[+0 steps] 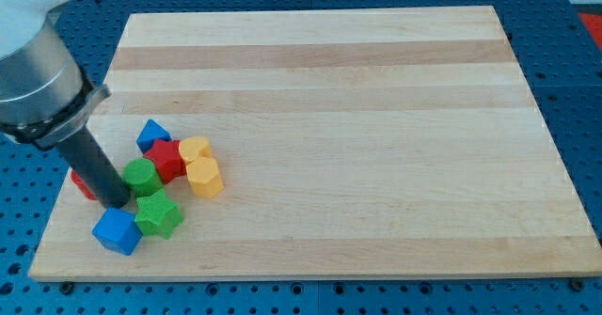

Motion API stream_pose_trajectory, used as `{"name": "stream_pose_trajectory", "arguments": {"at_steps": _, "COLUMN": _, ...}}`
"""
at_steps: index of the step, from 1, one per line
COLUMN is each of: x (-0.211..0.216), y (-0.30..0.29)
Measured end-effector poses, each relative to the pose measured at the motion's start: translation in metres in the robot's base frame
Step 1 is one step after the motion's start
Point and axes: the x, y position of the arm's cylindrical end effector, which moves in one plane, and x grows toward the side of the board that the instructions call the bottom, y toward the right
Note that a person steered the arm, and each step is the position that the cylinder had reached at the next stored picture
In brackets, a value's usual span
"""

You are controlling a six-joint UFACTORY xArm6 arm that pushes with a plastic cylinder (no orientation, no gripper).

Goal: Slide the red circle to the blue triangle

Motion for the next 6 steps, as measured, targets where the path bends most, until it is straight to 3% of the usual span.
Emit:
{"name": "stream_pose_trajectory", "arguments": {"at_steps": 1, "x": 0.012, "y": -0.017}}
{"name": "stream_pose_trajectory", "arguments": {"at_steps": 3, "x": -0.017, "y": -0.068}}
{"name": "stream_pose_trajectory", "arguments": {"at_steps": 6, "x": -0.088, "y": -0.014}}
